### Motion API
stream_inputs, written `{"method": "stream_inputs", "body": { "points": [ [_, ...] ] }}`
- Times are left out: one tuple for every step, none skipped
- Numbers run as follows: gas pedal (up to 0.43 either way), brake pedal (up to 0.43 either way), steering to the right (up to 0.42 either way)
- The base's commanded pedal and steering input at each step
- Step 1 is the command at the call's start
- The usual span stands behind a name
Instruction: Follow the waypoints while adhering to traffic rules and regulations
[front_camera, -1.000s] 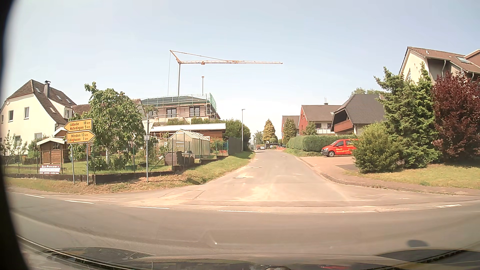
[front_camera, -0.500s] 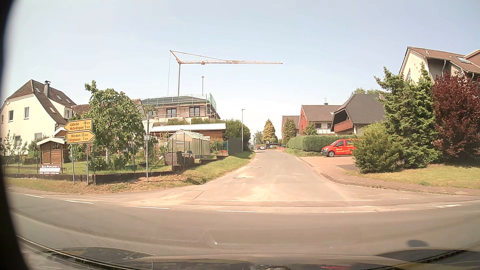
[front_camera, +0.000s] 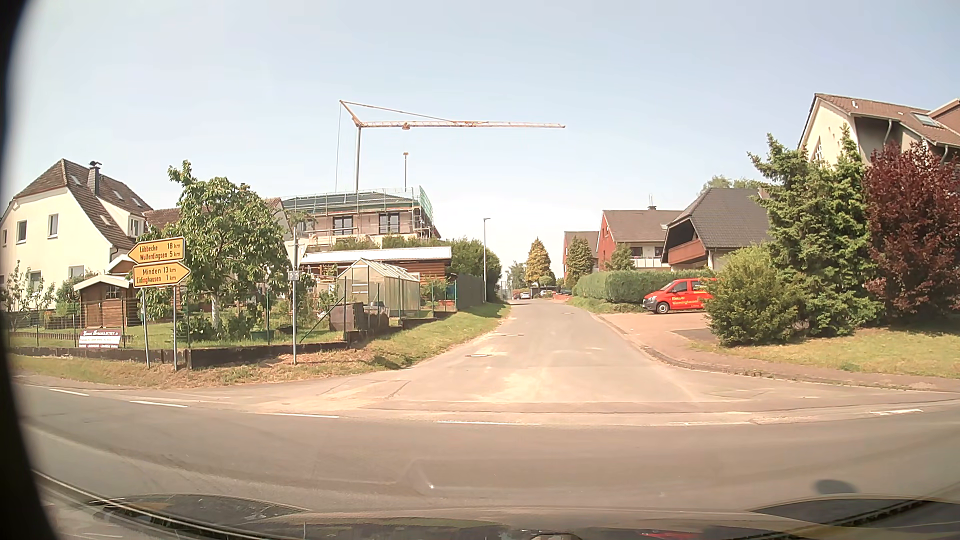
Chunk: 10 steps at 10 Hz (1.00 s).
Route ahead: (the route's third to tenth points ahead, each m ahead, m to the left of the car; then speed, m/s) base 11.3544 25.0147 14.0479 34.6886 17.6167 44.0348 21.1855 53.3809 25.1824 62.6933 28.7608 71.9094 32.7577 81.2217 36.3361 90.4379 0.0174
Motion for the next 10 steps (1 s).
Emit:
{"method": "stream_inputs", "body": {
  "points": [
    [0.000, 0.201, -0.011],
    [0.000, 0.201, -0.011],
    [0.000, 0.201, -0.011],
    [0.000, 0.201, -0.011],
    [0.000, 0.201, -0.011],
    [0.000, 0.201, -0.011],
    [0.000, 0.207, -0.011],
    [0.000, 0.201, -0.011],
    [0.000, 0.201, -0.011],
    [0.000, 0.201, -0.011]
  ]
}}
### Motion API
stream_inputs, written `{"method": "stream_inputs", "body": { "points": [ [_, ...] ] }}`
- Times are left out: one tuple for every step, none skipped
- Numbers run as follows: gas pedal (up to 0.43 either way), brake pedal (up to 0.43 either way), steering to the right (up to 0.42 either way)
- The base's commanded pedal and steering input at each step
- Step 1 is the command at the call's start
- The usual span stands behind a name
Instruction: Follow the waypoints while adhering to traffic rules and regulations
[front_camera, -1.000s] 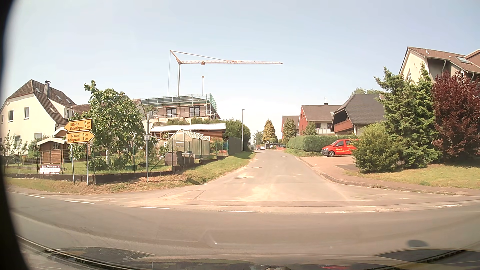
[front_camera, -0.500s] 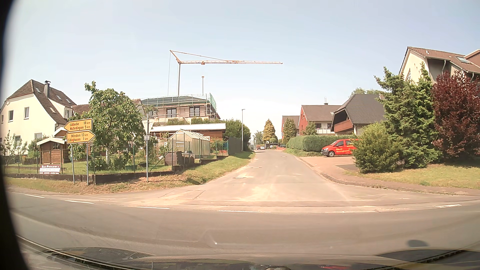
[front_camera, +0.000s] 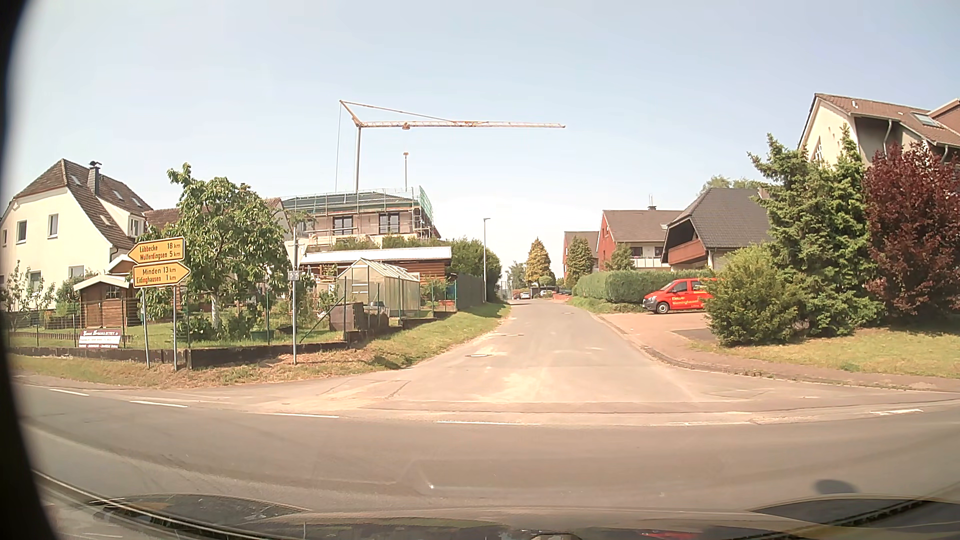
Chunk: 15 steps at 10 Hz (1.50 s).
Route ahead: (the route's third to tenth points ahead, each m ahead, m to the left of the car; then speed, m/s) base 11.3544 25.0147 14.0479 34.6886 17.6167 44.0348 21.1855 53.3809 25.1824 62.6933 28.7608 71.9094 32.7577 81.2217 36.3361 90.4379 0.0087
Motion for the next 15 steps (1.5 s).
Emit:
{"method": "stream_inputs", "body": {
  "points": [
    [0.000, 0.201, -0.011],
    [0.000, 0.201, -0.011],
    [0.000, 0.201, -0.011],
    [0.000, 0.207, -0.011],
    [0.000, 0.207, -0.011],
    [0.000, 0.201, -0.011],
    [0.000, 0.207, -0.011],
    [0.000, 0.201, -0.011],
    [0.000, 0.201, -0.011],
    [0.000, 0.201, -0.011],
    [0.000, 0.201, -0.011],
    [0.000, 0.201, -0.011],
    [0.000, 0.201, -0.011],
    [0.000, 0.207, -0.011],
    [0.000, 0.207, -0.011]
  ]
}}
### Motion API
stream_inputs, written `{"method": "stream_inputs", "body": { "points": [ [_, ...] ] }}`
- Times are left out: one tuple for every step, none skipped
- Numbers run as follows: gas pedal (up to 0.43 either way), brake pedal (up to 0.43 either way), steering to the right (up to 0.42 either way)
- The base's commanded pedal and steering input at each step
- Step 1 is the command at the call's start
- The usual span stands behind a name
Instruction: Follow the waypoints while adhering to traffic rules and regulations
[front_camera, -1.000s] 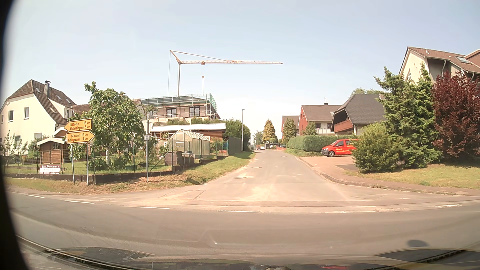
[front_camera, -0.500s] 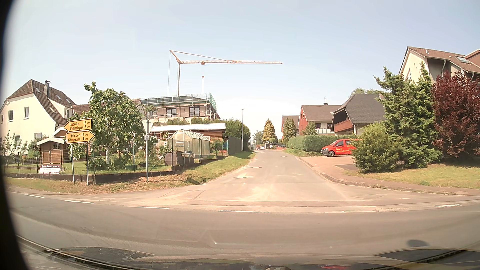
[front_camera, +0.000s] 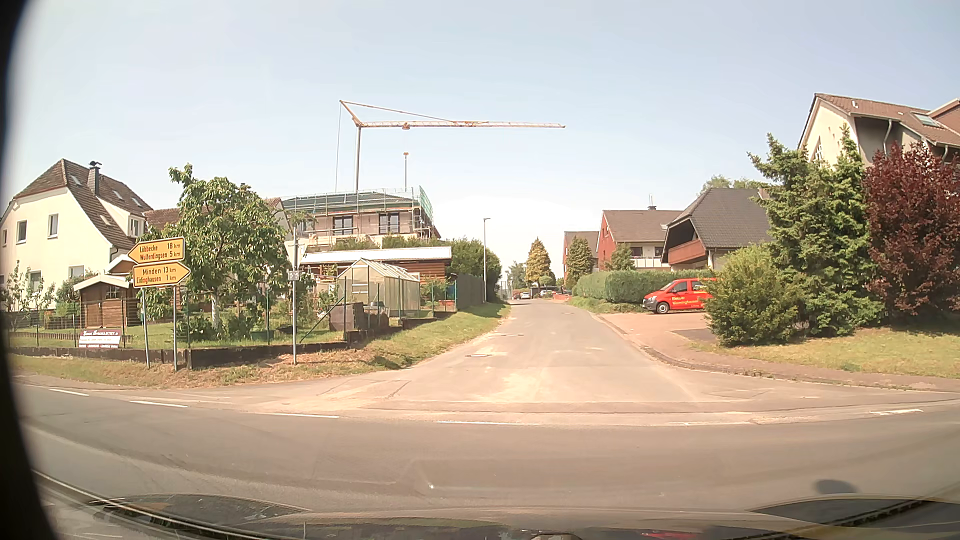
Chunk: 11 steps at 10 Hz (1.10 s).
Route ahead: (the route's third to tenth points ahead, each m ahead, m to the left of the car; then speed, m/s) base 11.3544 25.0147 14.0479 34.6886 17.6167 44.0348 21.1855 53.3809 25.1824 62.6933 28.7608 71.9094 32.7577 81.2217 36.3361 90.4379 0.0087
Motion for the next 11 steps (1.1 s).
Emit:
{"method": "stream_inputs", "body": {
  "points": [
    [0.000, 0.201, -0.011],
    [0.000, 0.201, -0.011],
    [0.000, 0.201, -0.011],
    [0.000, 0.201, -0.011],
    [0.000, 0.201, -0.011],
    [0.000, 0.201, -0.011],
    [0.000, 0.201, -0.011],
    [0.000, 0.201, -0.011],
    [0.000, 0.000, -0.011],
    [0.000, 0.000, -0.012],
    [0.000, 0.000, -0.015]
  ]
}}
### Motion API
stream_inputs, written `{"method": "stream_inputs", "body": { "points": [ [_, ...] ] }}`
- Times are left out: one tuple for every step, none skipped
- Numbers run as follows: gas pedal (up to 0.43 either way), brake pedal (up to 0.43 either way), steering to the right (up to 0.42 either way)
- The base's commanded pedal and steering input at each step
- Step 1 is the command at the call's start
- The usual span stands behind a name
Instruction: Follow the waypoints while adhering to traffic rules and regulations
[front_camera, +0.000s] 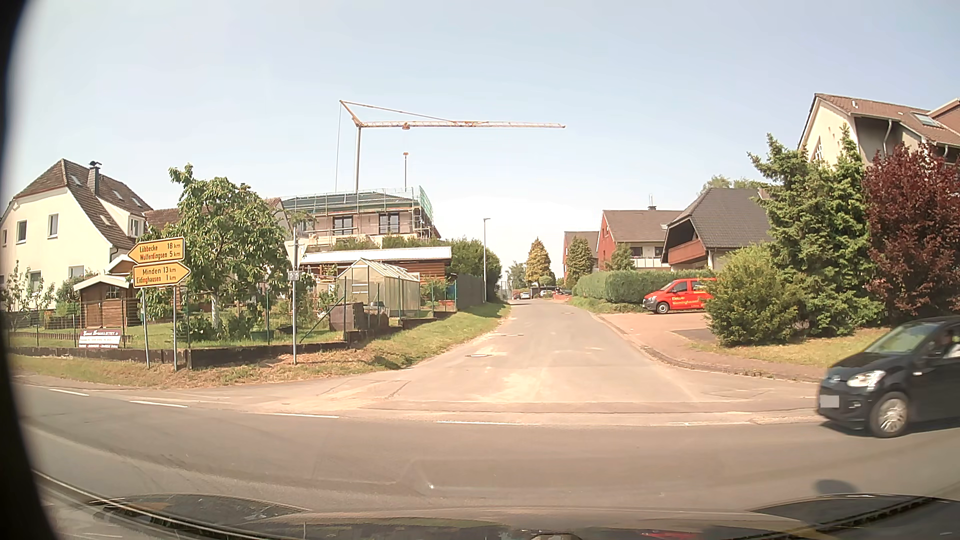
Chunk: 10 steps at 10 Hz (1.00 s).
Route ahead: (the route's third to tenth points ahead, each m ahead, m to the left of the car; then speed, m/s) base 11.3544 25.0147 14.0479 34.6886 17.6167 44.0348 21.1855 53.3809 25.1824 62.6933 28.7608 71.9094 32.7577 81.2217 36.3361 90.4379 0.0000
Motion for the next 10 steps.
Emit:
{"method": "stream_inputs", "body": {
  "points": [
    [0.000, 0.000, -0.018],
    [0.000, 0.000, -0.022],
    [0.028, 0.000, -0.029],
    [0.138, 0.000, -0.039],
    [0.209, 0.000, -0.061],
    [0.268, 0.000, -0.094],
    [0.299, 0.000, -0.124],
    [0.331, 0.000, -0.174],
    [0.350, 0.000, -0.220],
    [0.358, 0.000, -0.262]
  ]
}}
